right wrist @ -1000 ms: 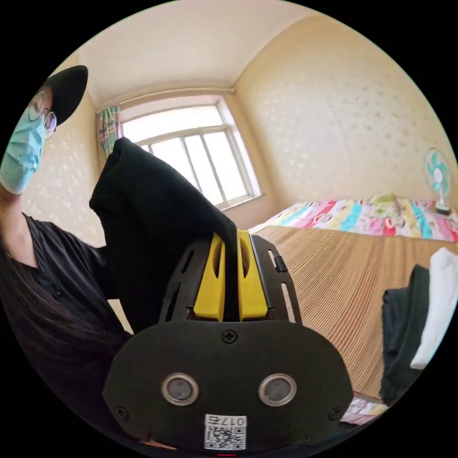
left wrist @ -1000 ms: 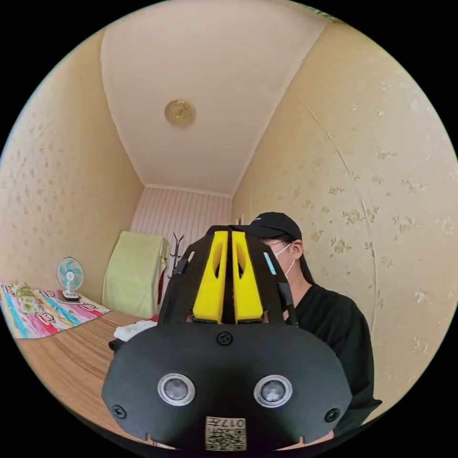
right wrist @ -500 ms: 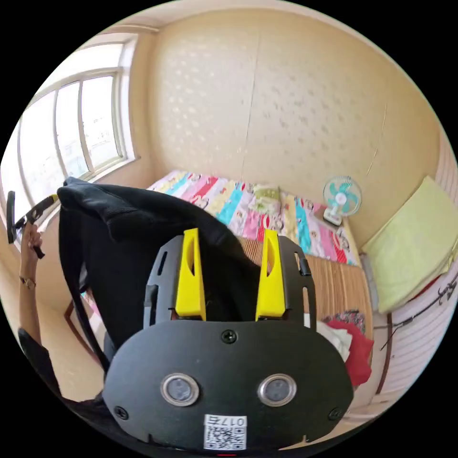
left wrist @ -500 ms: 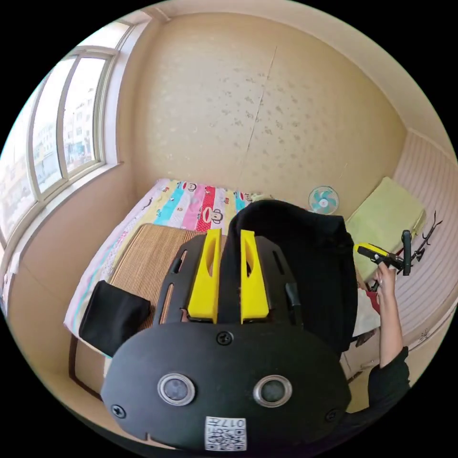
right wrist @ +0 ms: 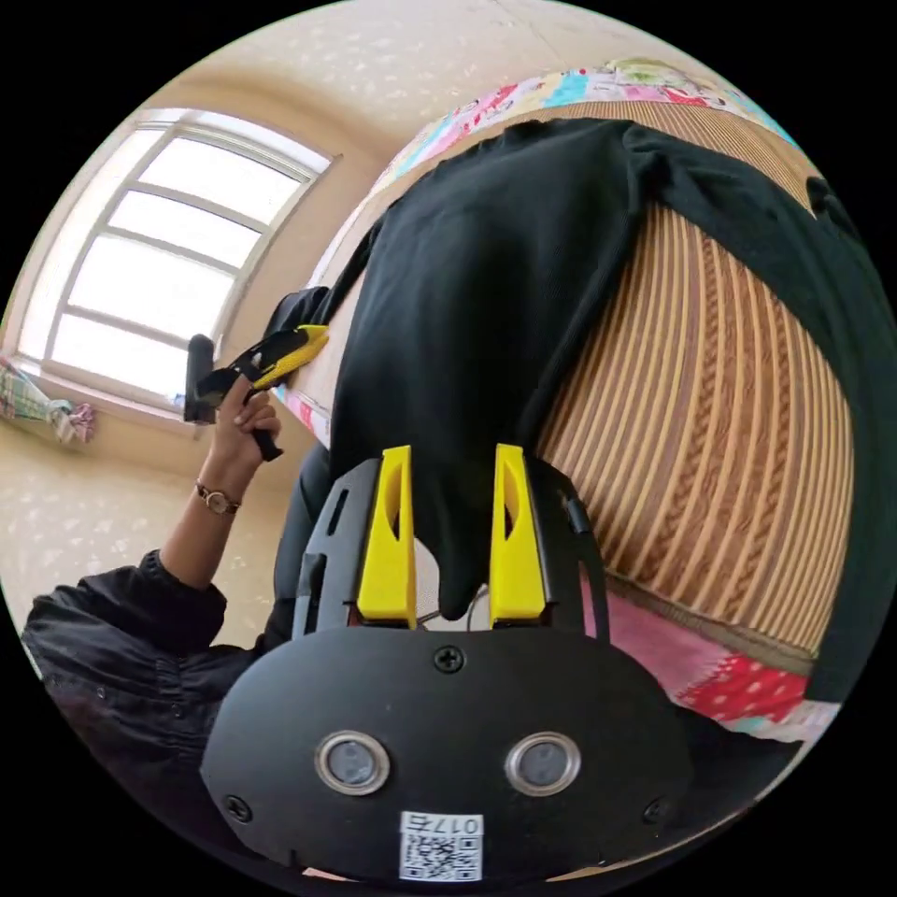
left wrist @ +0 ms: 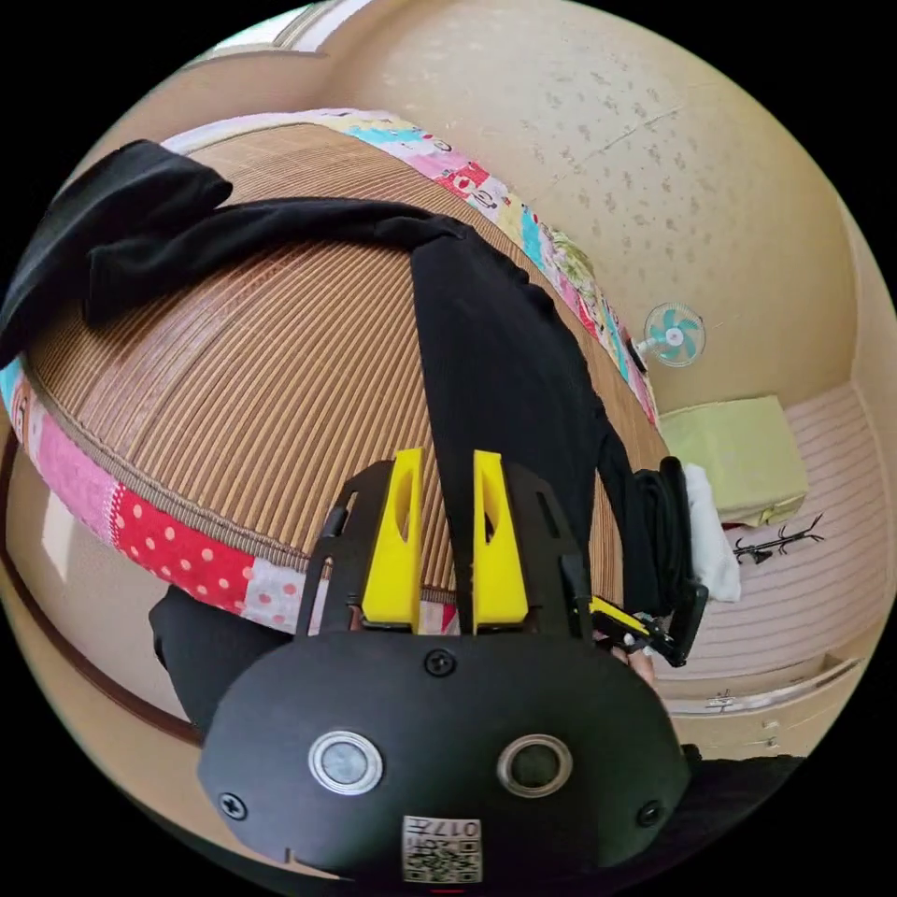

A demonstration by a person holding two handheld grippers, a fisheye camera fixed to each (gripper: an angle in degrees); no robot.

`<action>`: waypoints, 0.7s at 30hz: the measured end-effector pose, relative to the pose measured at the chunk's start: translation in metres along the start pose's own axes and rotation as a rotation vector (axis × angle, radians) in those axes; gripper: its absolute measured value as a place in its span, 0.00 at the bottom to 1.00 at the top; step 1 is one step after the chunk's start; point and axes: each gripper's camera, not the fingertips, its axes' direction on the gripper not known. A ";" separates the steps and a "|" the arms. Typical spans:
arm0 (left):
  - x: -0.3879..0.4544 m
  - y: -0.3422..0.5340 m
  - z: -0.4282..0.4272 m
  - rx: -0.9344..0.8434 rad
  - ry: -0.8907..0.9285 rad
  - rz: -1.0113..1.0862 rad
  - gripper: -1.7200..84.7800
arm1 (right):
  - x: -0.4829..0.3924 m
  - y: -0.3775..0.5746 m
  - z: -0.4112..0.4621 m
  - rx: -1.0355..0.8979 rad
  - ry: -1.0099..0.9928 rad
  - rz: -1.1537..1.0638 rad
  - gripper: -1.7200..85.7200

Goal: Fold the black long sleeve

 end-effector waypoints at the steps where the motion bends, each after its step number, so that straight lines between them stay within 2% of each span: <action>1: -0.016 0.008 -0.002 0.003 0.076 -0.047 0.12 | -0.003 0.002 0.002 -0.023 0.013 -0.014 0.08; 2: -0.027 0.013 -0.008 0.005 0.133 -0.076 0.11 | -0.008 0.001 -0.002 -0.063 0.022 -0.052 0.07; 4: -0.036 0.020 -0.023 0.039 0.188 -0.087 0.11 | -0.017 0.003 -0.043 0.075 0.101 -0.089 0.07; 6: -0.037 0.024 -0.041 0.078 0.200 -0.062 0.11 | -0.007 0.012 -0.114 0.357 0.387 0.037 0.06; 8: -0.031 0.020 -0.046 0.054 0.186 -0.020 0.11 | 0.016 0.009 -0.137 0.414 0.602 0.171 0.07; 9: -0.028 0.018 -0.044 0.034 0.190 -0.005 0.11 | 0.035 -0.003 -0.133 0.323 0.706 0.249 0.07; 11: -0.013 0.013 -0.023 -0.054 0.223 0.049 0.11 | 0.055 -0.019 -0.117 0.152 0.778 0.295 0.09; 14: 0.018 0.017 0.017 -0.189 0.264 0.120 0.12 | 0.030 -0.005 -0.113 0.293 0.827 0.184 0.11; 17: 0.050 0.029 0.057 -0.263 0.221 0.168 0.14 | 0.008 0.013 -0.100 0.391 0.852 0.088 0.11; 19: 0.064 0.032 0.079 -0.273 0.232 0.177 0.14 | 0.022 0.010 -0.079 0.283 0.806 0.114 0.12; 20: 0.070 0.031 0.090 -0.283 0.278 0.165 0.13 | 0.042 0.002 -0.057 0.133 0.745 0.139 0.11; 21: 0.073 0.029 0.097 -0.303 0.305 0.149 0.11 | 0.052 0.000 -0.050 0.084 0.704 0.152 0.09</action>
